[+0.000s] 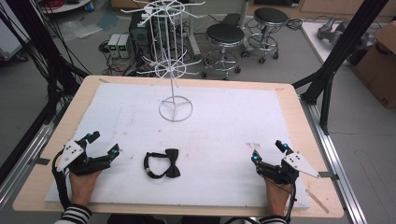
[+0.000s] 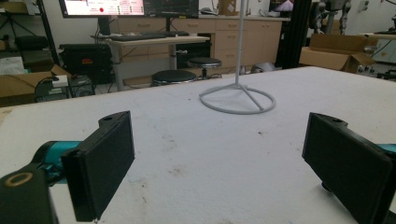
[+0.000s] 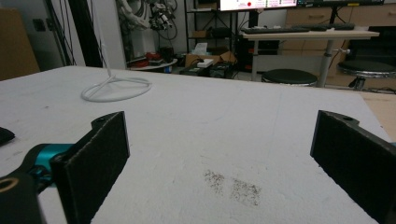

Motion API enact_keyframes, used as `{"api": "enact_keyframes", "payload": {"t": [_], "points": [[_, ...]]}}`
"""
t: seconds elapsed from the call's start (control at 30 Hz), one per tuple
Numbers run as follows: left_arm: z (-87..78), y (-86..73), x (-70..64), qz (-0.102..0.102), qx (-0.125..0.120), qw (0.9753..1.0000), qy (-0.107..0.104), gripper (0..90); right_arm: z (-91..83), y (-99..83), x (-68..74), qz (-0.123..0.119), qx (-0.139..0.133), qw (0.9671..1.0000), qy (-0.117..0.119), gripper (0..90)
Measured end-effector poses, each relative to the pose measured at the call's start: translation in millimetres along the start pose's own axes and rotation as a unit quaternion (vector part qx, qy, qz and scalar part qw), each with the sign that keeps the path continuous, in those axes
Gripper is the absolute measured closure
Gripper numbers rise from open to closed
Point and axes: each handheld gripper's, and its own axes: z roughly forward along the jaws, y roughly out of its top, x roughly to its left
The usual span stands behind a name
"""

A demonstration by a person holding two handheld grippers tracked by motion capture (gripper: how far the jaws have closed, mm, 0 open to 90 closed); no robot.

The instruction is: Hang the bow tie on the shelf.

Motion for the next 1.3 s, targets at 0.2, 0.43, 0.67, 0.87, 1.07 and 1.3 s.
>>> {"api": "enact_keyframes", "payload": {"t": [0.2,0.43,0.67,0.87,1.07,1.3], "points": [[-0.4,-0.1,0.3,-0.001,-0.001,1.0,0.001,9.6,0.1,0.0,-0.9,0.003,-0.001,1.0,-0.001,3.5],[0.2,0.3,-0.4,0.001,0.003,1.0,0.006,10.3,-0.1,-0.1,-0.4,0.004,-0.001,1.0,-0.002,3.5],[2.3,1.1,-0.8,0.001,0.014,0.9998,0.015,10.4,-0.2,0.0,-0.7,0.0,-0.003,1.0,-0.001,3.5],[4.6,2.0,-1.5,0.004,0.026,0.9996,0.014,10.4,-0.3,-0.1,-0.9,0.0,-0.003,1.0,0.0,3.5],[4.5,2.5,-0.3,-0.005,0.026,0.9995,0.016,10.4,-0.5,-0.2,-0.9,0.0,-0.004,1.0,0.0,3.5],[2.3,12.5,2.7,-0.019,0.035,0.9992,0.0,10.4,-0.4,-0.1,-0.9,0.0,-0.004,1.0,0.0,3.5]]}}
